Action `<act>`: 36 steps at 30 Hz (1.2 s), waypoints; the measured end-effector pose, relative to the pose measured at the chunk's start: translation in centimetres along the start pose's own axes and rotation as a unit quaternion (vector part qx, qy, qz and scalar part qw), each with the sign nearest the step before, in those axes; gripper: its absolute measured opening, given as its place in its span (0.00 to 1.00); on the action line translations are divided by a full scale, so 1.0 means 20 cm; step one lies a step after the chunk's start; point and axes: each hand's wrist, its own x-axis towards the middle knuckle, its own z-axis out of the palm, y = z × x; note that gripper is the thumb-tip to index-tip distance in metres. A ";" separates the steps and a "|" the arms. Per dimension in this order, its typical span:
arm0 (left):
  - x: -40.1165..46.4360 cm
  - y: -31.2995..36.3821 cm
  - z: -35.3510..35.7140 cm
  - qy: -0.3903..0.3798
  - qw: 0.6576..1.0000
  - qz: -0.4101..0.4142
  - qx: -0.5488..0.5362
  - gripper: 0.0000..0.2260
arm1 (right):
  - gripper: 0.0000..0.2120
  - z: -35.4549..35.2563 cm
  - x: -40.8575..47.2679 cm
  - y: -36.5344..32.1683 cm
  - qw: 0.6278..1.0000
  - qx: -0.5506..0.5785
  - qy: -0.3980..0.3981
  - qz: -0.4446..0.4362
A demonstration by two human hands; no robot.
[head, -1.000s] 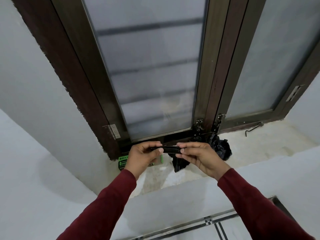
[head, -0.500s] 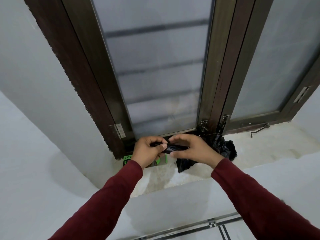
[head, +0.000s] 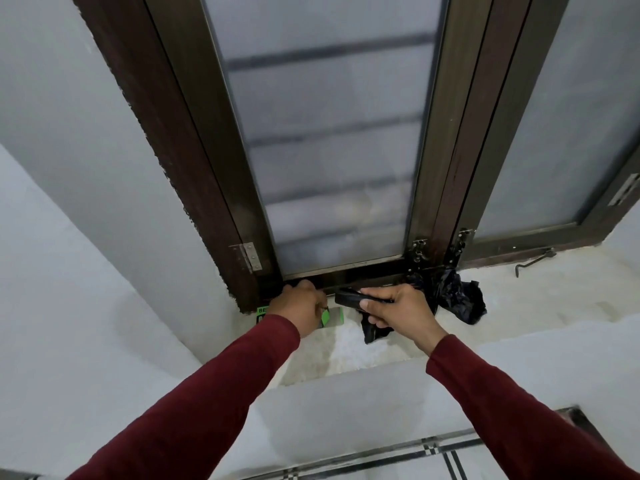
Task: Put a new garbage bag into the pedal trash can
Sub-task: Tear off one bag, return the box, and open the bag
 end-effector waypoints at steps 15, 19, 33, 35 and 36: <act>0.02 0.03 -0.17 0.088 0.985 -0.074 -0.129 0.08 | 0.09 -0.07 -0.02 -0.15 0.998 0.003 0.061 -0.029; -0.05 0.05 -0.25 0.132 0.942 -0.089 -0.297 0.11 | 0.08 -0.09 0.00 -0.32 0.992 -0.081 0.056 -0.083; -0.15 -0.02 -0.13 0.118 0.805 -0.125 -0.568 0.09 | 0.12 -0.03 0.11 -0.62 0.980 -0.146 -0.125 0.054; -0.16 -0.02 -0.13 0.122 0.794 -0.127 -0.581 0.10 | 0.12 -0.05 0.13 -0.65 0.976 -0.155 -0.142 0.049; -0.16 -0.02 -0.13 0.124 0.793 -0.127 -0.583 0.10 | 0.12 -0.06 0.13 -0.66 0.977 -0.160 -0.133 0.040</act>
